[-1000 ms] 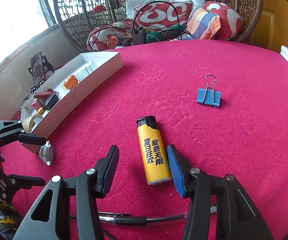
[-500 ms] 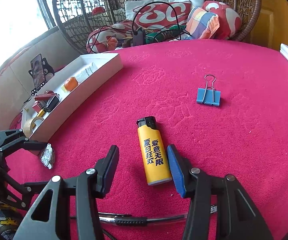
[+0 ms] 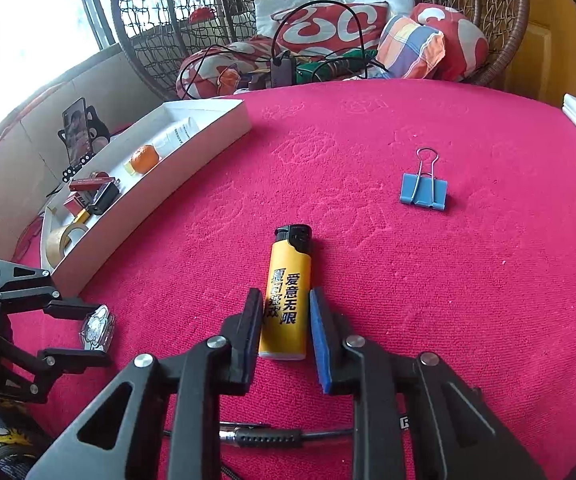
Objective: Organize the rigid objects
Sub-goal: 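Close the right tool on the yellow lighter and lift it, then carry the yellow lighter into the white tray and open the right tool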
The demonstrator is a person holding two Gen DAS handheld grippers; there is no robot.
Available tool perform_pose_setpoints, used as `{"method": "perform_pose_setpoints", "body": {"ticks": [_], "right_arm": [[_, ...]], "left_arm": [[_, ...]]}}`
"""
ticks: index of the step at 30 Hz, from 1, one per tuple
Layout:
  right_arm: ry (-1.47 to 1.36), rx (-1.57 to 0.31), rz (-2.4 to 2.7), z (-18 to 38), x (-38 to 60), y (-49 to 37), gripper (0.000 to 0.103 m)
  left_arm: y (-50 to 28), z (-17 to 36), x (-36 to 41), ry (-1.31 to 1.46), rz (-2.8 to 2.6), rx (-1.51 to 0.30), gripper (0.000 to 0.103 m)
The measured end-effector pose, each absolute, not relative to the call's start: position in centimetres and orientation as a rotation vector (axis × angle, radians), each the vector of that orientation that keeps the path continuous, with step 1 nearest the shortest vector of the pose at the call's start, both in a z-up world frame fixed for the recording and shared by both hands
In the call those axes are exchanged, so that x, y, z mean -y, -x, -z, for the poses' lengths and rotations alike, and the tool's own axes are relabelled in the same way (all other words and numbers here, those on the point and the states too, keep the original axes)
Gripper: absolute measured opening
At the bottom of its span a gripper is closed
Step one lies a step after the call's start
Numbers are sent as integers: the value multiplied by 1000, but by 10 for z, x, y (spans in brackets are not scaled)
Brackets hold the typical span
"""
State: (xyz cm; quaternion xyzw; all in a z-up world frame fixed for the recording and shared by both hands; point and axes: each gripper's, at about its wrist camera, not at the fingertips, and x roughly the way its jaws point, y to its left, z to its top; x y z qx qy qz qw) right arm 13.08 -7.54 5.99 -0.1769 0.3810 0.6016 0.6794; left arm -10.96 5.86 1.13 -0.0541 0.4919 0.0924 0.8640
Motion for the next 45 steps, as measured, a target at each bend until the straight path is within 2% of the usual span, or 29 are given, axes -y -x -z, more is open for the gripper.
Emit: {"method": "perform_pose_setpoints", "body": {"ticks": [5, 8, 16, 17, 19, 20, 21, 23, 29, 31, 32, 33, 45], "right_arm": [[364, -828, -1346, -68, 81, -129, 21], [327, -817, -1349, -76, 85, -129, 7], [345, -825, -1335, -84, 81, -125, 9], [357, -839, -1334, -81, 79, -124, 12], [386, -839, -1334, -79, 77, -118, 31], [393, -832, -1339, -78, 76, -114, 48], [400, -824, -1343, -78, 74, -111, 60], [440, -809, -1336, -76, 67, -105, 61], [623, -753, -1298, -58, 52, -93, 60], [673, -710, -1308, -59, 53, -86, 45], [677, -716, -1319, -61, 53, -85, 26], [669, -721, -1323, -63, 53, -85, 23], [575, -579, -1348, -122, 47, -60, 22]], "left_arm": [[112, -17, -61, 136, -198, -994, 36], [115, -29, -65, 155, -204, -948, 36], [119, -46, -78, 204, -236, -878, 36], [120, -46, -79, 212, -238, -872, 36], [123, -46, -83, 233, -237, -861, 36], [124, -46, -84, 242, -236, -855, 36], [125, -47, -84, 249, -238, -849, 36], [127, -48, -83, 252, -239, -842, 36], [132, -52, -82, 260, -236, -819, 36], [134, -54, -84, 270, -238, -807, 36], [135, -56, -86, 276, -240, -800, 36], [136, -57, -87, 279, -243, -790, 36], [160, -95, -113, 273, -326, -663, 36]]}}
